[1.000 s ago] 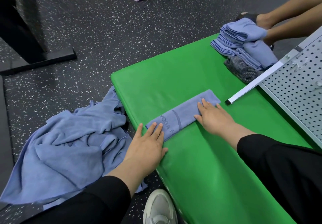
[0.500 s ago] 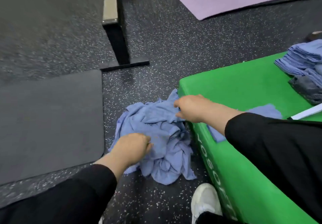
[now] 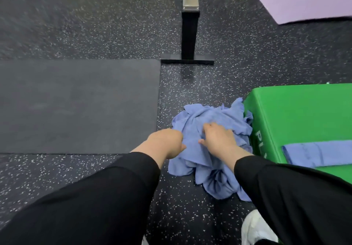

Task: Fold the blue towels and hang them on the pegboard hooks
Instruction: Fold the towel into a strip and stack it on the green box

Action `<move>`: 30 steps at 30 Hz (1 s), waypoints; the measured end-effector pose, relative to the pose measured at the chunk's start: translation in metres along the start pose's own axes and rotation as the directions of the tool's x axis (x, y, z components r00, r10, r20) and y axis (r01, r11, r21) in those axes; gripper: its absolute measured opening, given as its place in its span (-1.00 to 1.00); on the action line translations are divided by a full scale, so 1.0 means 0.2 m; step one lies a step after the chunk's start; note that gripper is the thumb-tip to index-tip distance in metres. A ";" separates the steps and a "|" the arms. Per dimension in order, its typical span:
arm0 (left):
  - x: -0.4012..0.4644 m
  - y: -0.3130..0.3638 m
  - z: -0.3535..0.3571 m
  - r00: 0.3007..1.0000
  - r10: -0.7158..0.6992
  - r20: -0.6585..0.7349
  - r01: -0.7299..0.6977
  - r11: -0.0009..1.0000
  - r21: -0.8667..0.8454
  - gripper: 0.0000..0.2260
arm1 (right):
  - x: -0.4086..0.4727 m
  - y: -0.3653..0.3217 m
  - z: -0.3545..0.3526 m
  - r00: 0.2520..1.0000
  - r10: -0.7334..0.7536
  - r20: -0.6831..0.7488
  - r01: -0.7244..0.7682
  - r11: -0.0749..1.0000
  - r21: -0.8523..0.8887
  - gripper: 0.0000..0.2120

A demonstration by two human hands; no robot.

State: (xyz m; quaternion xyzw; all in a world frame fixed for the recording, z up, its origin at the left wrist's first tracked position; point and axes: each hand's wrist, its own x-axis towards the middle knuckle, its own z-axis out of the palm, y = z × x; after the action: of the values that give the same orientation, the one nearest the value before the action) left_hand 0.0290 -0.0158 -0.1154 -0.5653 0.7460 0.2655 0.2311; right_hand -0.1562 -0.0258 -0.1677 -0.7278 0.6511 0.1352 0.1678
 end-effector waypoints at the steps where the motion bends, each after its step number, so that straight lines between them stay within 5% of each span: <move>1: 0.00 -0.01 0.00 1.000 -0.007 0.009 0.007 1.000 -0.011 -0.74 | 0.01 -0.01 0.02 1.000 0.020 -0.016 -0.021 1.000 -0.021 -0.68; 7: -0.02 -0.03 -0.03 0.998 -0.061 -0.015 0.060 0.996 -0.066 -0.86 | 0.05 0.01 0.01 0.996 0.031 -0.086 -0.030 0.999 0.015 -0.82; 12: -0.10 -0.07 -0.06 0.989 -0.138 -0.056 0.126 0.976 -0.178 -0.86 | -0.02 0.01 -0.28 0.950 0.037 -0.309 0.089 0.919 0.383 -0.91; 16: -0.27 -0.04 -0.16 0.972 -0.167 -0.168 0.101 0.933 -0.344 -0.80 | -0.22 0.01 -0.64 0.906 0.203 -0.372 0.089 0.767 0.635 -0.90; 23: -0.74 0.19 -0.50 0.853 -0.228 -0.469 -0.220 0.658 -0.720 -0.78 | -0.69 -0.07 -1.12 0.739 0.355 -0.573 0.363 0.506 0.782 -0.96; 27: -0.94 0.23 -0.56 0.802 -0.301 -0.515 -0.352 0.459 -0.816 -0.81 | -0.89 -0.07 -1.16 0.777 0.345 -0.526 0.441 0.298 0.847 -0.90; 30: -0.97 0.22 -0.52 0.862 -0.306 -0.405 -0.282 0.374 -0.884 -0.67 | -0.97 -0.10 -1.14 0.816 0.331 -0.474 0.408 0.251 0.878 -0.94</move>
State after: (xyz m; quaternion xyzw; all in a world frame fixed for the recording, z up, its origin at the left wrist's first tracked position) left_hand 0.0320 0.0656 0.0941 -0.6491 0.4942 0.4757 -0.3289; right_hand -0.1631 0.0548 0.1209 -0.4873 0.5901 -0.5238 0.3741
